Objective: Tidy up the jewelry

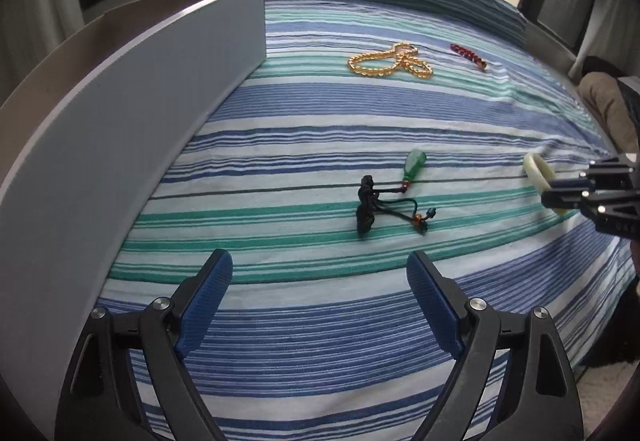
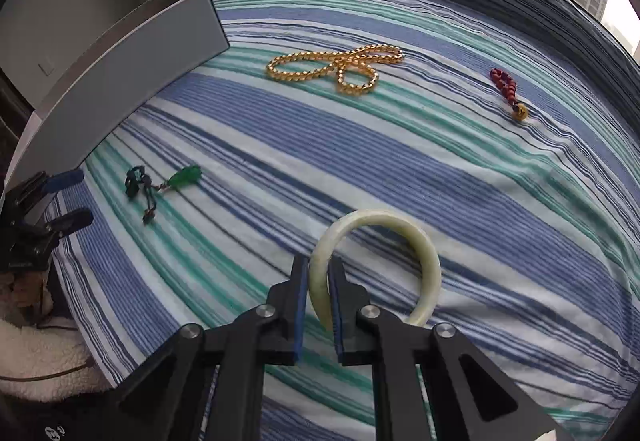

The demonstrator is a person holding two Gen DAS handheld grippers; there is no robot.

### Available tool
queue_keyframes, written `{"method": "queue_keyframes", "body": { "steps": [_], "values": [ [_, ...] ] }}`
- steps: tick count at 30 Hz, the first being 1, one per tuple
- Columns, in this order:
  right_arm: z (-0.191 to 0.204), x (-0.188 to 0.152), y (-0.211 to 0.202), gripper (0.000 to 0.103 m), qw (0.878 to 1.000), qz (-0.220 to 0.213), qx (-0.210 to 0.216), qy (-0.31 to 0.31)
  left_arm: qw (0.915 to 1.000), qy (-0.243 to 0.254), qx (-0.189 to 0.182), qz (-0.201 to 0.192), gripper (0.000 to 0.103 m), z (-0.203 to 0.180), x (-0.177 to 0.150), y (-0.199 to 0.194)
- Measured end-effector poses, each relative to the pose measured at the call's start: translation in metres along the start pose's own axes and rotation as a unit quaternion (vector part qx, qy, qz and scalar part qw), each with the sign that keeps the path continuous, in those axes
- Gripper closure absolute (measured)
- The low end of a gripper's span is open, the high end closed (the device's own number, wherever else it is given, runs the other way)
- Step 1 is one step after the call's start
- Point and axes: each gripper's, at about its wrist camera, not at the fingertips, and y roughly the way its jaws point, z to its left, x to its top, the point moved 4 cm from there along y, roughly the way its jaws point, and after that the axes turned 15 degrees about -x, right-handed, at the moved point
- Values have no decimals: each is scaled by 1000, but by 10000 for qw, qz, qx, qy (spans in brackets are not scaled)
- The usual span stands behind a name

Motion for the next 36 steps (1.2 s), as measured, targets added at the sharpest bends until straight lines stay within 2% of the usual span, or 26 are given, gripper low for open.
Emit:
{"method": "queue_keyframes", "body": {
  "steps": [3, 5, 7, 8, 9, 10, 11, 12, 14, 17, 20, 24, 25, 27, 32, 36],
  "values": [
    [29, -22, -9, 92, 9999, -147, -63, -29, 9997, 210, 101, 41, 13, -6, 13, 17],
    [33, -27, -12, 89, 9994, -266, -57, 215, 9992, 314, 236, 62, 20, -6, 21, 29],
    [21, -31, -16, 77, 9973, -337, 101, 650, 9989, 365, 272, 139, 37, -7, 25, 39],
    [14, -34, -19, 74, 9947, -403, 229, 923, 9991, 365, 185, 72, 42, -8, 26, 39],
    [6, -38, -24, 74, 9914, -464, 319, 1177, 9993, 358, 106, 50, 55, -10, 26, 39],
    [-1, -41, -27, 74, 9886, -508, 345, 1374, 9993, 361, -35, 45, 78, -12, 27, 39],
    [-10, -45, -32, 74, 9866, -554, 327, 1497, 9991, 385, -154, 52, 93, -16, 26, 39],
    [-15, -49, -37, 73, 9861, -584, 272, 1530, 9989, 419, -170, 84, 97, -19, 26, 40],
    [-17, -53, -42, 73, 9885, -561, 128, 1400, 9989, 441, -105, 86, 98, -23, 25, 39],
    [-6, -47, -42, 73, 9927, -543, 164, 1061, 9989, 64, -452, 88, 98, -24, 22, 30],
    [14, -33, -25, 73, 9965, -382, 242, 703, 9985, -49, -529, -96, 99, -24, 23, 9],
    [30, -29, -1, 74, 9994, -53, -79, 331, 9976, -152, -584, -331, 99, -21, 24, -24],
    [30, -28, -2, 74, 9994, -100, -112, 309, 9974, -186, -587, -378, 99, -20, 24, -31],
    [30, -29, -2, 90, 9994, -20, -199, 282, 9965, -280, -613, -493, 99, -15, 24, -47],
    [17, -25, -18, 93, 9975, -126, 107, 681, 9923, -656, -670, -815, 99, 4, 29, -95],
    [12, -3, -48, 92, 9938, -486, 503, 869, 9874, -876, -647, -1151, 99, 25, 35, -146]
  ]
}}
